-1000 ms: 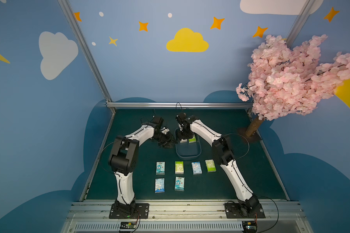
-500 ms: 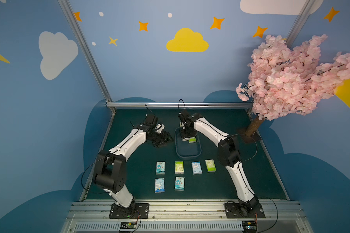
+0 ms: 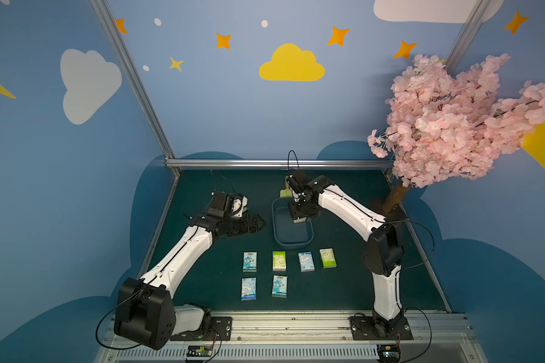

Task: Take the pocket tissues out of the storage box
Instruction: Pick up the pocket tissues from the storage box, then place the pocket tissues at the center of the board.

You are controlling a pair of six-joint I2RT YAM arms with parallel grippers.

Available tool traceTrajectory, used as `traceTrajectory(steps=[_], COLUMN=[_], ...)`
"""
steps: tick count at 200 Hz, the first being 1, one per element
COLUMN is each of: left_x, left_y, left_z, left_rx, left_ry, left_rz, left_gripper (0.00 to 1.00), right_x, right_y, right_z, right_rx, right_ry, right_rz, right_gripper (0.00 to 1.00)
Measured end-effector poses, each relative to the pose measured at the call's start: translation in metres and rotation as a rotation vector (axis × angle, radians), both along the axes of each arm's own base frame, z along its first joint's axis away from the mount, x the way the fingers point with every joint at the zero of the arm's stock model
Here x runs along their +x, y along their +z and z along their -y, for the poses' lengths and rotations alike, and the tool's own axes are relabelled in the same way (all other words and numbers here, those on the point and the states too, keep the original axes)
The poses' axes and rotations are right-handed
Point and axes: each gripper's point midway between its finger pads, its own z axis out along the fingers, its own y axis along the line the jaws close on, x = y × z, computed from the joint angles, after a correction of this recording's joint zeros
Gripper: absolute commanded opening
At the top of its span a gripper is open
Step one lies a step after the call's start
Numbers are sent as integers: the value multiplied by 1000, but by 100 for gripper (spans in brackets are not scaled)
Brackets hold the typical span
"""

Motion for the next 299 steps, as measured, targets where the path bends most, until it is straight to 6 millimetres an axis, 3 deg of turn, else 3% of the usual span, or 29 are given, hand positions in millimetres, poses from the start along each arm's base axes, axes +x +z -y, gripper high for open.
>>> traceTrajectory(steps=[63, 107, 160, 209, 299], left_x=[-16, -21, -27, -29, -33], left_y=[9, 16, 18, 23, 22], left_z=[-4, -8, -14, -14, -15], left_rx=[-2, 3, 13, 25, 29], left_ry=[-47, -56, -55, -70, -77], left_rz=[156, 266, 386, 438, 451], left_gripper=[100, 100, 100, 100, 100], right_x=[-95, -153, -204, -235, -245], right_y=[16, 1, -26, -53, -83], right_z=[22, 37, 46, 56, 55], right_rx=[-25, -52, -104, -152, -198], right_ry=[10, -57, -130, -199, -226], right_rz=[-75, -172, -274, -366, -435], right_gripper=[54, 54, 54, 54, 55])
